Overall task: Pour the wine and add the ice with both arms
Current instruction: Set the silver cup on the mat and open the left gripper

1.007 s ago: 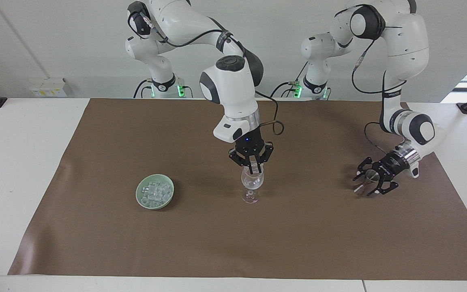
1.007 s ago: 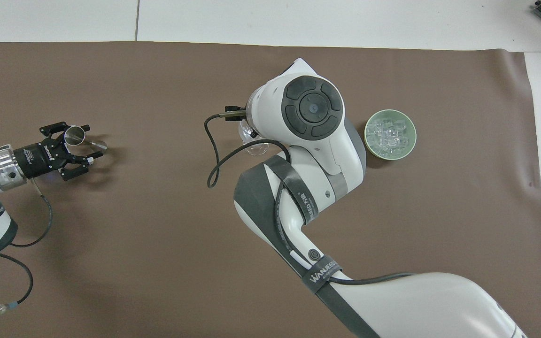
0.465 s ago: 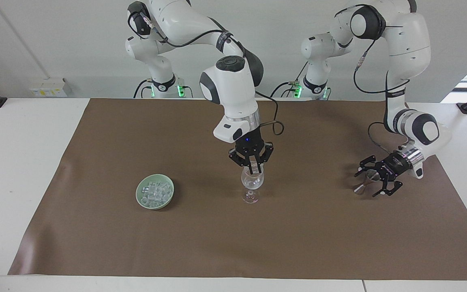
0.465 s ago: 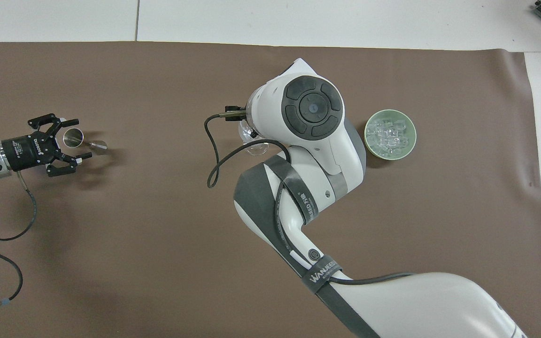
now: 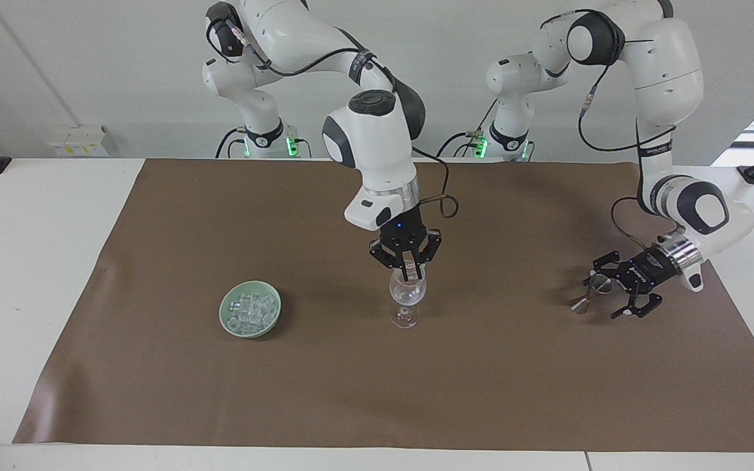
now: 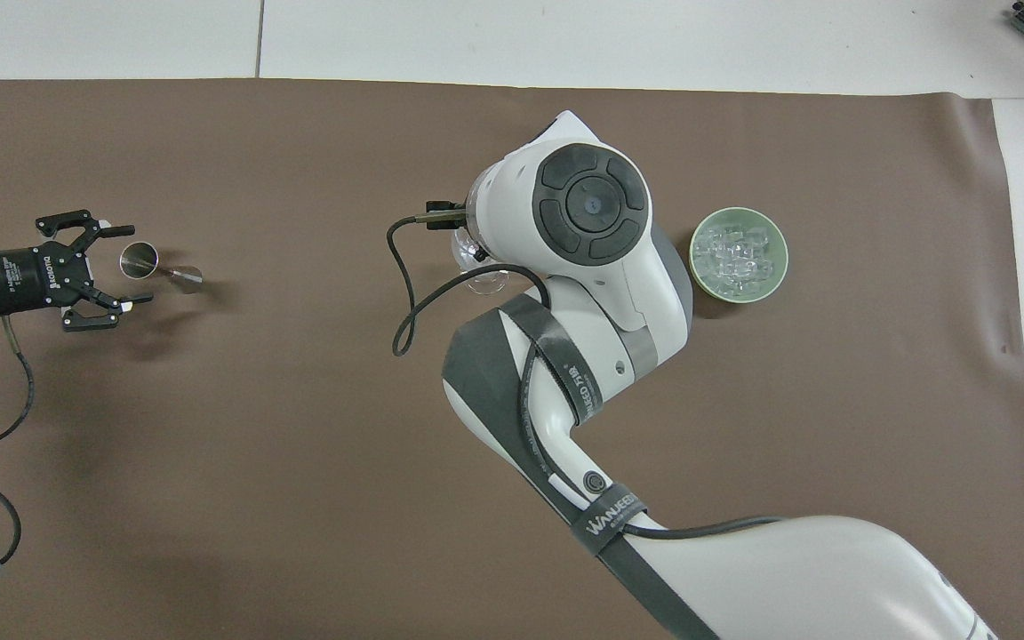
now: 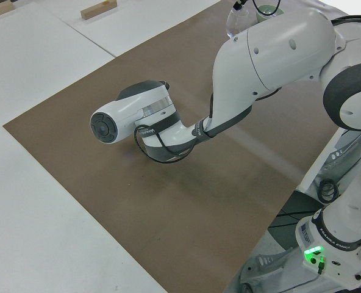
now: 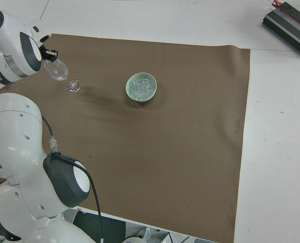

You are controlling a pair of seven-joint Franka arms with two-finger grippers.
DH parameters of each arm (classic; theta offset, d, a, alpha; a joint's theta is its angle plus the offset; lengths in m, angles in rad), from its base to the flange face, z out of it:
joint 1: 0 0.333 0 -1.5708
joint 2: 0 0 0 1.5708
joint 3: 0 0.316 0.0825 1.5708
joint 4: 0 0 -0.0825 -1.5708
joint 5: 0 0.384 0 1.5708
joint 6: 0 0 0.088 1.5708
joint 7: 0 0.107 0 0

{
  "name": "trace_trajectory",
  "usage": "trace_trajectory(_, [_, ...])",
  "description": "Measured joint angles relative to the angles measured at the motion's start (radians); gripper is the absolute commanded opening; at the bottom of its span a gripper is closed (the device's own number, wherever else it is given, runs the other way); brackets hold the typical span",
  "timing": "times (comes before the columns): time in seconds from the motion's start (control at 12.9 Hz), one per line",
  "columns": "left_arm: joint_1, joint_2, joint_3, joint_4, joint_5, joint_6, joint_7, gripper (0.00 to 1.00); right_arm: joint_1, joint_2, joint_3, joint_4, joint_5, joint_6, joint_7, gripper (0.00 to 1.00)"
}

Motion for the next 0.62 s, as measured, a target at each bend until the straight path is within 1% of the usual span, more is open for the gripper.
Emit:
trace_trajectory(0.39, [0.005,0.001,0.016,0.083,0.131,-0.046,0.0,1.0,0.0,0.0,0.0,-0.001,0.0,-0.001,0.0,0.0])
trace_trajectory(0.62, [0.005,0.001,0.02,0.149,0.248,-0.103,0.001,1.0,0.0,0.0,0.0,-0.001,0.0,-0.005,0.0,0.0])
